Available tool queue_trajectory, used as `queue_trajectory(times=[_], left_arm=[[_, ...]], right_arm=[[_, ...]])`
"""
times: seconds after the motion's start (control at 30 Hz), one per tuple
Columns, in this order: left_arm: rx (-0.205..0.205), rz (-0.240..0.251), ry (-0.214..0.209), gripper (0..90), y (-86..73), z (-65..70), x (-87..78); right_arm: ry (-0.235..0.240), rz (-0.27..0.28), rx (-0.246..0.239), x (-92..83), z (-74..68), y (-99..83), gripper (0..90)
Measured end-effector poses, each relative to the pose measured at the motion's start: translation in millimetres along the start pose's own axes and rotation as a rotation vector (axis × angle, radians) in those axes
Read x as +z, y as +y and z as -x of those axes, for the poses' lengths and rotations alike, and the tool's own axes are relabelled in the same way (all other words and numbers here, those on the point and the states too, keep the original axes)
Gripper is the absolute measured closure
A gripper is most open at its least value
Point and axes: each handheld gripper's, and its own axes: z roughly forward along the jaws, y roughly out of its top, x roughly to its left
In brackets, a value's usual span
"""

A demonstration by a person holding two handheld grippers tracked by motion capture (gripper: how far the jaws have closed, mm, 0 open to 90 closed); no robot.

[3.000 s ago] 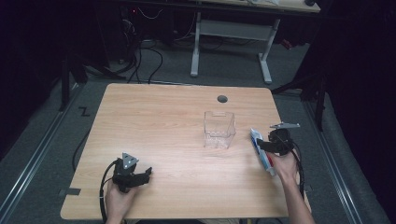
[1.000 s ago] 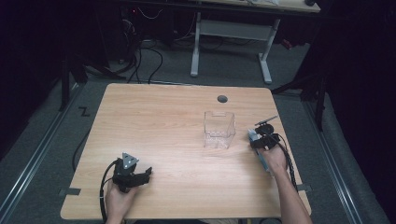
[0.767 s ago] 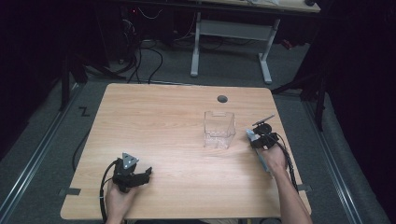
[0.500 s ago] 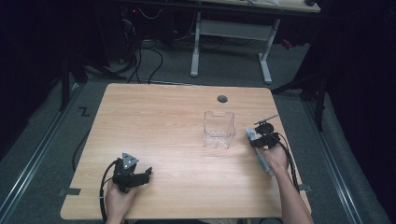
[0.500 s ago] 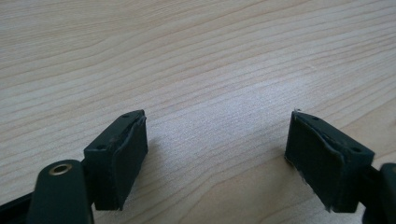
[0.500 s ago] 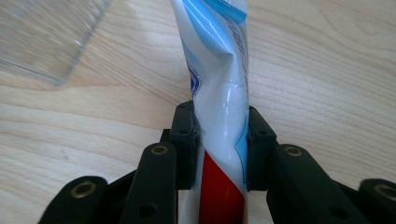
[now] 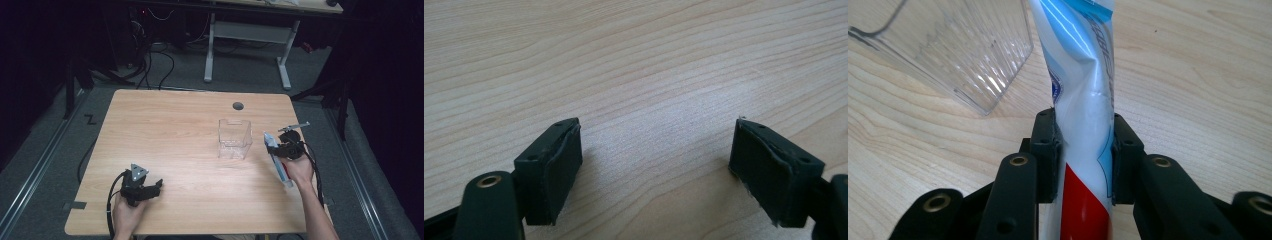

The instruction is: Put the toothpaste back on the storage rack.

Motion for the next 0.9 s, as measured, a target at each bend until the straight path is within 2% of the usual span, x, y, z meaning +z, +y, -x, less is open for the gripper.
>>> queue_trajectory(times=[0.27, 0.5, 0.9], left_arm=[[-0.002, 0.002, 0.0, 21.2, 0.0, 0.1, 0.1], [-0.001, 0.002, 0.0, 21.2, -0.1, 0.0, 0.1], [0.0, 0.002, -0.001, 21.3, -0.1, -0.1, 0.1]], right_arm=[[0.036, 0.07, 0.011, -16.0, 1.0, -7.2, 70.6], [0.036, 0.097, 0.006, -22.2, -0.6, -11.5, 70.4], [0.065, 0.184, -0.023, -38.3, -13.5, -13.5, 70.4]])
